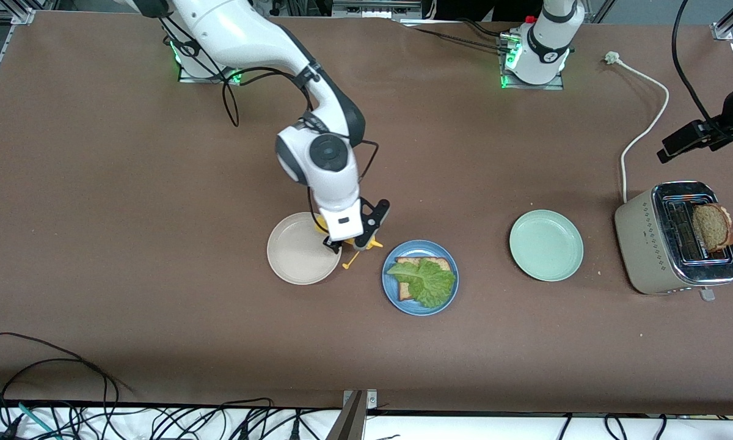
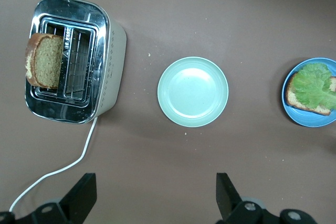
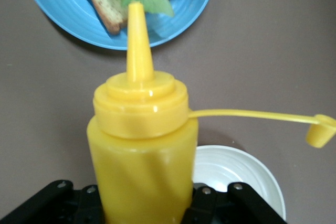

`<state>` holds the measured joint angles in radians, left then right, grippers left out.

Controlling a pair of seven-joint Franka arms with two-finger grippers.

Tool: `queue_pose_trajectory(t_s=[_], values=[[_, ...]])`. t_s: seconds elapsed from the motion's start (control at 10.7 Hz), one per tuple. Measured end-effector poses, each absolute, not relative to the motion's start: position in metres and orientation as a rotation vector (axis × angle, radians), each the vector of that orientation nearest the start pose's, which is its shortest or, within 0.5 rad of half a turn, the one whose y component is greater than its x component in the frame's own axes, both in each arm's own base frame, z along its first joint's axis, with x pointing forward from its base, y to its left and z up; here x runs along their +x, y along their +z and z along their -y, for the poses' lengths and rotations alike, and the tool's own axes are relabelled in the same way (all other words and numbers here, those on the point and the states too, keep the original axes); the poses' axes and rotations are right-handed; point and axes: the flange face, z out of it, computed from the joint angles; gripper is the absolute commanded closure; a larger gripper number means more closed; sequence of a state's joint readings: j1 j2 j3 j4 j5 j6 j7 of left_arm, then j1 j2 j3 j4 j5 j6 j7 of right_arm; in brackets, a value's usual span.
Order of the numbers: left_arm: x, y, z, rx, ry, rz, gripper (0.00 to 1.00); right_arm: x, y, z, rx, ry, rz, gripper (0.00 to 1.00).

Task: Make sandwich in blue plate with both arms
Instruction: 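Carry the bottle over the blue plate and tilt it over the lettuce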

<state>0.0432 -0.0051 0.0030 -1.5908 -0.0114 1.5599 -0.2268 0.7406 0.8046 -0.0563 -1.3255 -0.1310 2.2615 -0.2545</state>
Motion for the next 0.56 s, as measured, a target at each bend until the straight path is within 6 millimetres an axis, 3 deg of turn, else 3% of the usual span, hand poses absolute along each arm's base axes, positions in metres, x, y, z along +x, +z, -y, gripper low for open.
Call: queue_pose_trajectory(t_s=[0.19, 0.56], values=[[0.551, 0.617, -0.025, -3.121, 0.042, 0.43, 0.0, 0.566, 0.236, -0.502, -2.931, -0.314, 1.657, 1.0], [0.551, 0.617, -0.024, -3.121, 0.042, 0.428, 0.0, 0.554, 0.199, -0.528, -2.973, -0.457, 1.983, 1.0]])
